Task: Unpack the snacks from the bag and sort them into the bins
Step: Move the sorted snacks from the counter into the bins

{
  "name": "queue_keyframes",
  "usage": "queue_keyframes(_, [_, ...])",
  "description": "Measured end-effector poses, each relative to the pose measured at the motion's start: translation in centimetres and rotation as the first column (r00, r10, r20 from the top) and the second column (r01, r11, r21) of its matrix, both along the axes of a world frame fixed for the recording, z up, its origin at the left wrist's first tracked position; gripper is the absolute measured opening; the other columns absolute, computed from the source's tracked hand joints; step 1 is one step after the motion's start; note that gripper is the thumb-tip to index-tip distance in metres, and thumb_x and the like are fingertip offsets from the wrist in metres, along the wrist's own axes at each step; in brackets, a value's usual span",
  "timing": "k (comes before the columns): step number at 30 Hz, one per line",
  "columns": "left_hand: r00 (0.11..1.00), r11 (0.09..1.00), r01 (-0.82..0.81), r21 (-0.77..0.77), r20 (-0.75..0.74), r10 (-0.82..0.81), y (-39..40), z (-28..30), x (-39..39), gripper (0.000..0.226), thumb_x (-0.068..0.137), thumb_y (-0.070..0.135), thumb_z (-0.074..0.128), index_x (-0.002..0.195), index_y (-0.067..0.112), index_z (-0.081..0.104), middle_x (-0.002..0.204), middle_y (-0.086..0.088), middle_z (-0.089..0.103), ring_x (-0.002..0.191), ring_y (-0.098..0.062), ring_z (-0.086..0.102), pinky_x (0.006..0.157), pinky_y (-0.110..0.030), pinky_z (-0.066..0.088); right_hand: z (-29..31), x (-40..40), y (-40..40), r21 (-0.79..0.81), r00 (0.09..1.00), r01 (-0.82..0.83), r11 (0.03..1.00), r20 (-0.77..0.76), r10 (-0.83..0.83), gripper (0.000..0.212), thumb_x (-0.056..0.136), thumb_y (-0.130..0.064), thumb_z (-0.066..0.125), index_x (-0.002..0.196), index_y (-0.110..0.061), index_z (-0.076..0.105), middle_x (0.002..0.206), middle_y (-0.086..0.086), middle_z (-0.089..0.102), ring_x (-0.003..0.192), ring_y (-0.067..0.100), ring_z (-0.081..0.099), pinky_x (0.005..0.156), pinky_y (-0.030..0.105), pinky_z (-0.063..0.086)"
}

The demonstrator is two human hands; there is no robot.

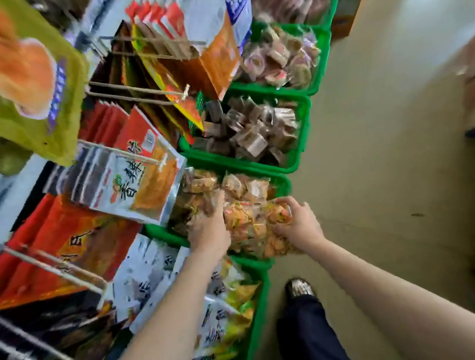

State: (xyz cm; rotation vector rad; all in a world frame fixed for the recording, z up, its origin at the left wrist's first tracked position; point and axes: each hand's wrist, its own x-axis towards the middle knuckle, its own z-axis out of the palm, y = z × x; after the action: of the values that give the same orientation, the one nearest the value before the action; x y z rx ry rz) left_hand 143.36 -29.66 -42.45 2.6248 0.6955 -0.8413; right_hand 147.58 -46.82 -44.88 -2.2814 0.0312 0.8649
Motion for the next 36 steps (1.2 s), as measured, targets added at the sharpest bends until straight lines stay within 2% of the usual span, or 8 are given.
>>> queue_keyframes(2, [0.998, 0.998, 0.063, 0.008, 0.025, -0.063, 1.6, -1.9, 2.4, 0.086, 0.094, 0.005, 0.045, 0.147, 0.039, -0.014, 0.112, -0.017, 0.057, 0.102, -0.034, 0.05, 0.083, -0.044, 0.047, -2.3, 2.1, 2.8, 0.036, 0.999, 0.053, 0.998, 0.006, -0.053, 0.056, 0.082, -0.025, 0.068, 0.133, -0.028, 0.045, 0.121, 0.013, 0.045, 0.109, 0.033, 0.053, 0.09, 0.034, 0.044])
queue_keyframes(5, [0.996, 0.998, 0.054, -0.022, 0.071, -0.053, 2.7, -3.3, 3.8, 0.077, 0.094, 0.0, 0.04, 0.15, 0.03, -0.003, 0.153, -0.01, 0.023, 0.141, -0.035, 0.016, 0.114, -0.044, 0.022, -4.1, 4.2, 5.7, 0.147, 0.983, 0.006, 0.989, -0.182, 0.021, 0.08, 0.084, -0.025, 0.068, 0.148, -0.031, 0.02, 0.145, 0.02, 0.026, 0.129, 0.035, 0.039, 0.103, 0.036, 0.037])
queue_keyframes(9, [0.992, 0.997, -0.001, -0.076, -0.128, -0.009, 1.6, -1.6, 1.2, 0.068, 0.095, 0.01, 0.043, 0.151, 0.023, 0.005, 0.155, -0.009, 0.015, 0.134, -0.037, 0.027, 0.108, -0.048, 0.031, -2.5, 3.8, 5.1, 0.023, 0.921, -0.191, 0.981, -0.343, 0.187, 0.097, 0.086, -0.019, 0.065, 0.15, -0.034, -0.008, 0.154, 0.021, -0.006, 0.138, 0.041, 0.024, 0.101, 0.043, 0.039])
queue_keyframes(13, [0.967, 1.0, 0.001, -0.014, -0.254, -0.005, 0.2, 2.2, -2.2, 0.07, 0.096, 0.017, 0.045, 0.15, 0.022, 0.0, 0.153, -0.012, 0.019, 0.132, -0.038, 0.03, 0.106, -0.051, 0.032, 2.2, 3.5, 0.4, -0.11, 0.944, -0.198, 0.974, -0.29, 0.159, 0.081, 0.089, -0.022, 0.058, 0.15, -0.02, 0.005, 0.15, 0.02, 0.014, 0.132, 0.044, 0.031, 0.103, 0.05, 0.038])
queue_keyframes(17, [0.978, 0.994, 0.105, -0.02, -0.178, -0.107, -1.8, 7.8, -3.1, 0.061, 0.094, 0.014, 0.043, 0.148, 0.017, 0.016, 0.147, -0.014, 0.03, 0.129, -0.036, 0.034, 0.104, -0.048, 0.035, 7.9, 3.3, -4.2, -0.201, 0.989, -0.038, 0.979, -0.148, 0.008, 0.071, 0.089, -0.026, 0.057, 0.148, -0.02, 0.018, 0.142, 0.021, 0.026, 0.123, 0.042, 0.041, 0.103, 0.048, 0.039])
queue_keyframes(22, [0.91, 0.906, 0.41, 0.102, 0.021, -0.414, -7.5, 14.4, -6.0, 0.052, 0.093, 0.009, 0.038, 0.144, 0.021, 0.031, 0.156, -0.008, 0.008, 0.136, -0.036, 0.022, 0.109, -0.049, 0.029, 15.9, -1.6, -10.1, -0.238, 0.989, 0.129, 0.963, 0.104, -0.107, 0.06, 0.091, -0.023, 0.057, 0.144, -0.017, 0.029, 0.148, 0.02, 0.017, 0.133, 0.044, 0.022, 0.108, 0.046, 0.028])
queue_keyframes(29, [0.511, 0.514, 0.848, 0.13, 0.059, -0.858, -22.7, 19.9, -17.1, 0.048, 0.094, 0.018, 0.044, 0.141, 0.018, 0.034, 0.156, -0.012, 0.006, 0.138, -0.037, 0.022, 0.107, -0.045, 0.031, 26.3, -24.7, -28.5, -0.331, 0.872, 0.461, 0.823, 0.343, -0.35, 0.047, 0.091, -0.023, 0.053, 0.136, -0.015, 0.039, 0.151, 0.018, 0.01, 0.138, 0.039, 0.01, 0.11, 0.044, 0.025])
queue_keyframes(36, [-0.171, -0.118, 0.973, 0.199, 0.277, -0.945, -42.2, 26.9, -36.2, 0.046, 0.093, 0.021, 0.045, 0.139, 0.021, 0.039, 0.155, -0.007, 0.012, 0.131, -0.028, 0.034, 0.099, -0.037, 0.041, 34.2, -62.6, -43.7, -0.523, 0.496, 0.812, 0.261, 0.379, -0.781, 0.046, 0.091, -0.023, 0.051, 0.133, -0.009, 0.04, 0.148, 0.022, 0.016, 0.136, 0.044, 0.017, 0.109, 0.042, 0.027])
